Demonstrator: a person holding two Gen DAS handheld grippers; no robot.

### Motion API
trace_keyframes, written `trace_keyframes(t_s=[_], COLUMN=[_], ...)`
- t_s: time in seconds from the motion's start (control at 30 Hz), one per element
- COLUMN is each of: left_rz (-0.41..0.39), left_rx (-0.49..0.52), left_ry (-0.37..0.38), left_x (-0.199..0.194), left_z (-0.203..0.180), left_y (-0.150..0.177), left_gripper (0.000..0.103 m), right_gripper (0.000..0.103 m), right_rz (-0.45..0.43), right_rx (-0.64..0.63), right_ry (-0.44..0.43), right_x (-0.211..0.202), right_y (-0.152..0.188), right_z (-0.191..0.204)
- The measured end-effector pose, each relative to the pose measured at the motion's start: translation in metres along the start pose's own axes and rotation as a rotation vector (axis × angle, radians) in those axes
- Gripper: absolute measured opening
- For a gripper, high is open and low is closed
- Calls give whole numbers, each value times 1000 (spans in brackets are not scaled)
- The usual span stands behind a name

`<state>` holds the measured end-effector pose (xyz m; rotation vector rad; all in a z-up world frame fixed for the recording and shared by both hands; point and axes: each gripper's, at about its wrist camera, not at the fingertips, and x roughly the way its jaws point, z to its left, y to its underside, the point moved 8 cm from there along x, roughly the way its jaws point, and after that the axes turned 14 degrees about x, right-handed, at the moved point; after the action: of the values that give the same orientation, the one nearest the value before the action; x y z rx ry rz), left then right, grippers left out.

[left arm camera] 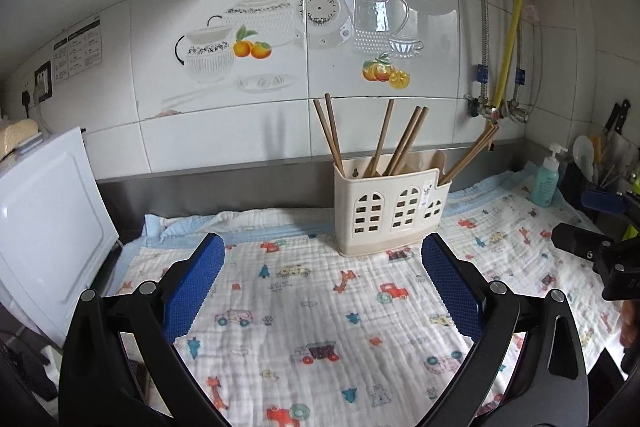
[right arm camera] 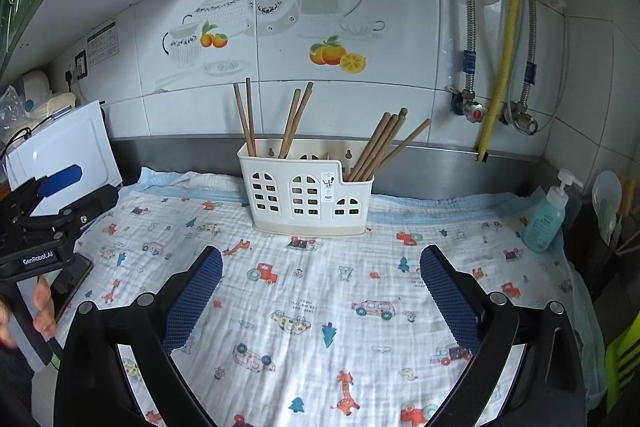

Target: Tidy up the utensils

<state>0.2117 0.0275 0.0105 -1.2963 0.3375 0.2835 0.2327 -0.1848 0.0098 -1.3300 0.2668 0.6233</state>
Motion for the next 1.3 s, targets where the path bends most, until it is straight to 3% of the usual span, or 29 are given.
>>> trace_keyframes(t_s=[0.53,1.3], left_rz=[37,41], left_rx=[-47,-77], left_ry=[28,56], left_x=[-30,-63], left_z=[-3,-8], left_y=[25,52], left_gripper=[98,98], right_gripper=[96,96], right_rz=[-24,-44], right_rx=[59,14], right_ry=[30,17], right_x=[-34,-63], right_y=[34,58], right_z=[-1,17])
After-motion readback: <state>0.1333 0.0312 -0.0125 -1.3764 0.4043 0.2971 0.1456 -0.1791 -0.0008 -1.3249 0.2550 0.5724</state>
